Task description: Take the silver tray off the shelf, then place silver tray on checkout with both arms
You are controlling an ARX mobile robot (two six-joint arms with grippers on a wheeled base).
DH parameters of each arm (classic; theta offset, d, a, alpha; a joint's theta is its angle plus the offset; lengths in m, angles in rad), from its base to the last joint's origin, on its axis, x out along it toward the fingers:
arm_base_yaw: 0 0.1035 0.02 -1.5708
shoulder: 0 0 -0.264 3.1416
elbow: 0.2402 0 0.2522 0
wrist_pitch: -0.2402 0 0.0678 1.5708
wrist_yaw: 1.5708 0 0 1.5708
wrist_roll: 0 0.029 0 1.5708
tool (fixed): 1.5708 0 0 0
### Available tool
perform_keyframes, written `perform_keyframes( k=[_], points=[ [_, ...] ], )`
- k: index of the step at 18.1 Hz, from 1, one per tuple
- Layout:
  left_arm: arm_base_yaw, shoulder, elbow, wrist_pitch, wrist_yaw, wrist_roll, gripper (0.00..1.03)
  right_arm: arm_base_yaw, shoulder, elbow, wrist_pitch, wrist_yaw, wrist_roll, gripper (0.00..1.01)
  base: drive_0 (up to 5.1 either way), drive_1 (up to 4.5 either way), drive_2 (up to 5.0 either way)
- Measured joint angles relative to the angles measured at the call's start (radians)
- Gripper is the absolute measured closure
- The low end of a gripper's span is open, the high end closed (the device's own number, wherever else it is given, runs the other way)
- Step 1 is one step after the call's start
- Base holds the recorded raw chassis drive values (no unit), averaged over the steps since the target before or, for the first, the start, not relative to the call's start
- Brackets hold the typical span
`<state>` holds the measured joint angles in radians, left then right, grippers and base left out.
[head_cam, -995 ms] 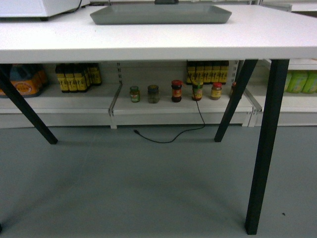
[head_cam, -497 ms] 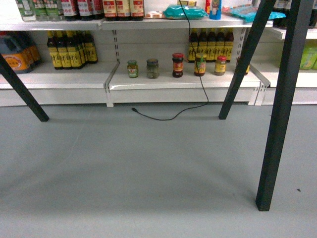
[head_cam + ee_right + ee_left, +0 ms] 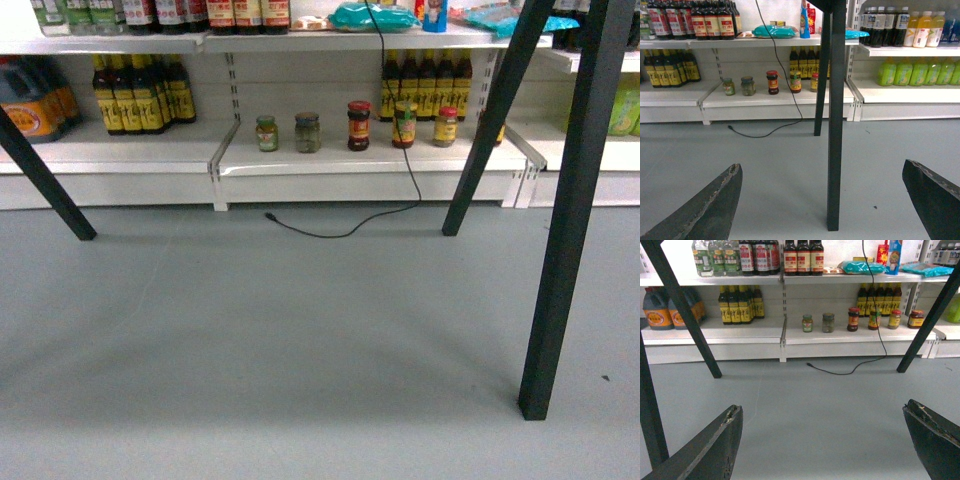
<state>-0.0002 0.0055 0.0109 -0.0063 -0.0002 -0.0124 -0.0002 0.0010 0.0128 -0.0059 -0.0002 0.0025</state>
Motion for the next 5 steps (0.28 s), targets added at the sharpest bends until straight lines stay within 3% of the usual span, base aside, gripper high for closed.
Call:
perform_keyframes(
  k=[5],
  points=[
    [0.0, 0.0, 0.0, 0.0, 0.0, 0.0, 0.05, 0.0, 0.0, 0.0, 0.0, 0.0, 0.0, 0.03, 0.1, -4.17, 4.3]
  ],
)
